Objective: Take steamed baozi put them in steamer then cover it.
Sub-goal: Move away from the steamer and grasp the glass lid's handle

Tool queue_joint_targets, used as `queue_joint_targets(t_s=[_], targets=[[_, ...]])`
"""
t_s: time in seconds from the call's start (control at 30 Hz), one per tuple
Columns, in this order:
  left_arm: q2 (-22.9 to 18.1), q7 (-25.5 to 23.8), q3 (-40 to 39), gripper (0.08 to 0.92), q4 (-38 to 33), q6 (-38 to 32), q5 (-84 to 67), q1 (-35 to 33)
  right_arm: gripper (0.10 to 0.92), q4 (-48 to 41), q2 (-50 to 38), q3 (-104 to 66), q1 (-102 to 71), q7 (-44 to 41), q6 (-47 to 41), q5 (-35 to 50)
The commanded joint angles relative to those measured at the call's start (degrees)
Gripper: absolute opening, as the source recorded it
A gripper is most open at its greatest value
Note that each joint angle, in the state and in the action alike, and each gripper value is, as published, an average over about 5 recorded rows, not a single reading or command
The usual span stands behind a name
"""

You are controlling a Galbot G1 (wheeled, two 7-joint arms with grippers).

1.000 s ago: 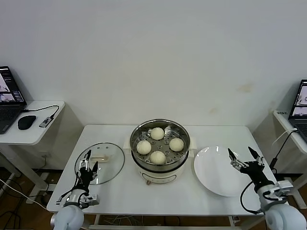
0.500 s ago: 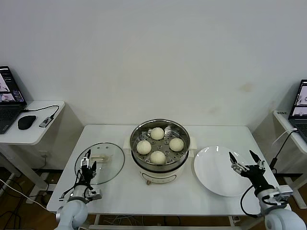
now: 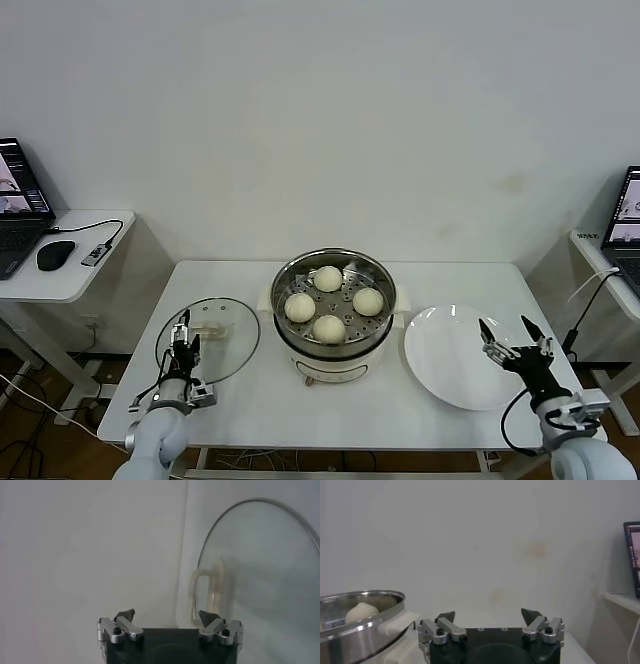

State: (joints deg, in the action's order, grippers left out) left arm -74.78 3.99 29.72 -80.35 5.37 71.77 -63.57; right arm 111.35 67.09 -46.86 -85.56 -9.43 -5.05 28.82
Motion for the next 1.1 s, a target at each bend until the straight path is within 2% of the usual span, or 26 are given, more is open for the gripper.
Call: queue_joint_targets(t_s=[0.03, 0.43, 0.67, 1.0, 1.1], targets=[[-0.3, 0.3, -0.6, 0.823, 3.7, 1.6, 0.2, 3.5, 0.823, -0.4, 0.1, -0.1, 0.0, 0.0, 0.2, -0.2], [-1.4, 1.5, -1.5, 0.823, 7.8, 3.7, 0.0, 7.5, 0.823, -1.2, 0.5, -0.1, 0.1, 0.0, 0.5, -0.3], [-1.6, 4.4, -1.5, 0.823, 12.0, 4.1, -0.8, 10.2, 0.823, -1.1, 0.7, -0.4, -0.3, -0.1, 0.6, -0.4], [-2.1, 5.9, -1.6, 0.823, 13.4, 4.0, -2.5, 10.3, 0.823, -0.9, 0.8, -0.7, -0.7, -0.2, 0.7, -0.6], [-2.0, 6.0, -1.6, 0.793, 13.5, 3.9, -2.6, 10.1, 0.823, -0.9, 0.8, -0.7, -0.9, -0.3, 0.8, -0.7]])
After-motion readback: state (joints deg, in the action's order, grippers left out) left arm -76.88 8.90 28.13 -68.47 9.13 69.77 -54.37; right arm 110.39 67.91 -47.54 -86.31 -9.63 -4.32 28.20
